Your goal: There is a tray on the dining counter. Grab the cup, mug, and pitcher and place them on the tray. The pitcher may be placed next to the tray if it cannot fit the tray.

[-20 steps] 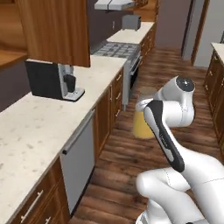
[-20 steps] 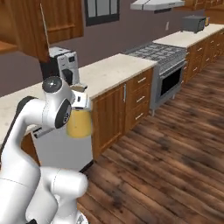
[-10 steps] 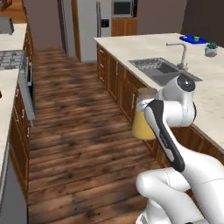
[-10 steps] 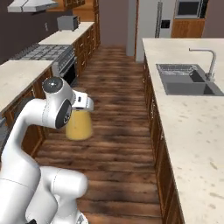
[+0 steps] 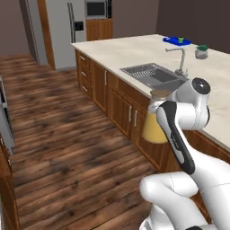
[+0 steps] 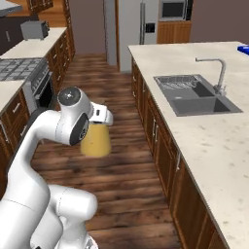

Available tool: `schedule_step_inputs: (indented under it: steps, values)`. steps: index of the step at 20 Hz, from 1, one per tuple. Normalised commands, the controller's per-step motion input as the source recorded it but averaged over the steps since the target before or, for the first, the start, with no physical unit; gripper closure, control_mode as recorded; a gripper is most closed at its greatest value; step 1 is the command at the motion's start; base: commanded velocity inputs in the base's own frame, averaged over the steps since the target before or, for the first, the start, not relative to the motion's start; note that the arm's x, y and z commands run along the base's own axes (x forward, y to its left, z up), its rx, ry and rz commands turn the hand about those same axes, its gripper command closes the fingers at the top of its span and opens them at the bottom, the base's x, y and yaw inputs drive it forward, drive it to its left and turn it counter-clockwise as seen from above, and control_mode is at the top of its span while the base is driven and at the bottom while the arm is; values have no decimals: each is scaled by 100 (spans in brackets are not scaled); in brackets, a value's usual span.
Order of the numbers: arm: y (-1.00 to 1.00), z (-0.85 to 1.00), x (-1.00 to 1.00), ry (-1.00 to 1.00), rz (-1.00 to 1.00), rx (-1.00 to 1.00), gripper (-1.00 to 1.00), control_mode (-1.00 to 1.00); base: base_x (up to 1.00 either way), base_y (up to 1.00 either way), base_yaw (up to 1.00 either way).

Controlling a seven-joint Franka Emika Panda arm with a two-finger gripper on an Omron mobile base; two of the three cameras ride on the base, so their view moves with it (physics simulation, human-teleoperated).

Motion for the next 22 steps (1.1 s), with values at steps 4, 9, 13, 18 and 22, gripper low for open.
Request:
schedule_step_inputs:
  steps: [4, 9, 13, 18, 22]
  values:
    - [0, 0, 0, 0, 0, 0, 100, 100, 100, 41, 4]
    - [0, 0, 0, 0, 0, 0, 100, 100, 100, 27, 8]
    - [0, 0, 0, 0, 0, 0, 100, 100, 100, 40, 7]
    - [0, 0, 0, 0, 0, 0, 100, 100, 100, 55, 1]
    - [0, 0, 0, 0, 0, 0, 100, 100, 100, 47, 0]
